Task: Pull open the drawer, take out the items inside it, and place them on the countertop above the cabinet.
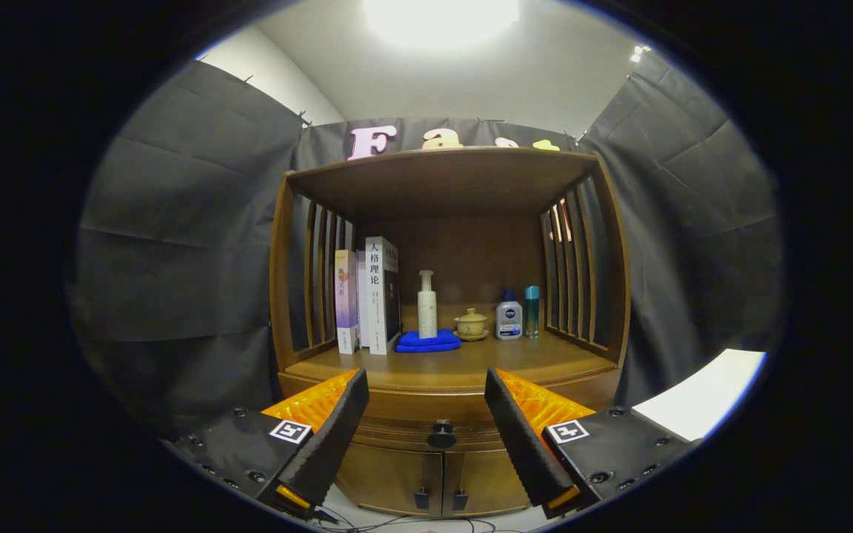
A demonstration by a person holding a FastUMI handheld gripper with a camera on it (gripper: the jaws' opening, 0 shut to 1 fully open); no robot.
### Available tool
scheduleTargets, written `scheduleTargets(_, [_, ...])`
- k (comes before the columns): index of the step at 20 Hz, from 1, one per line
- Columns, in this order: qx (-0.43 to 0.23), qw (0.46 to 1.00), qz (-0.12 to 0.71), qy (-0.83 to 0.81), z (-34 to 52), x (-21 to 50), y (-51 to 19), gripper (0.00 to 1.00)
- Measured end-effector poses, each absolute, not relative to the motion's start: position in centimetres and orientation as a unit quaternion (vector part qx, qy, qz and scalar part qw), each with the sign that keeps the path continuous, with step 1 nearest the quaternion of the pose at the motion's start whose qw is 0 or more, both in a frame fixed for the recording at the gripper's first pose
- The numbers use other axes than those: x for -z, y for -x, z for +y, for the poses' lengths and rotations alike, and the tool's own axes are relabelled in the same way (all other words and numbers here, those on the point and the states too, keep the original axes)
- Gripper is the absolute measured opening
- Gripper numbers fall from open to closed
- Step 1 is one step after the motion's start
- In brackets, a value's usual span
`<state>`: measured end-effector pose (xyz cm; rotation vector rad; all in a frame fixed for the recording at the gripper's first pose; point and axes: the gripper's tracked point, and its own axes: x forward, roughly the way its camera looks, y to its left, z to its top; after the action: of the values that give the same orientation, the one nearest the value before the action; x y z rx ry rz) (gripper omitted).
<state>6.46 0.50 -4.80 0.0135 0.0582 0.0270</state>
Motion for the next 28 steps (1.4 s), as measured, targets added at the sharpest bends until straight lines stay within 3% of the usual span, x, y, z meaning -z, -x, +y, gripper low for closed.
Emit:
scheduleTargets(9, [-0.027, 0.997, 0.066, -0.005, 1.0, 11.0, -11.1, 1.0])
scheduleTargets(18, [-0.015, 0.987, 0.157, -0.01, 0.4, 19.2, -14.6, 1.0])
scheduleTargets(23, [-0.006, 0.982, 0.186, -0.016, 0.0, 21.8, -15.4, 0.91])
scheduleTargets(28, [0.002, 0.982, 0.187, -0.03, -0.4, 22.2, -15.7, 0.56])
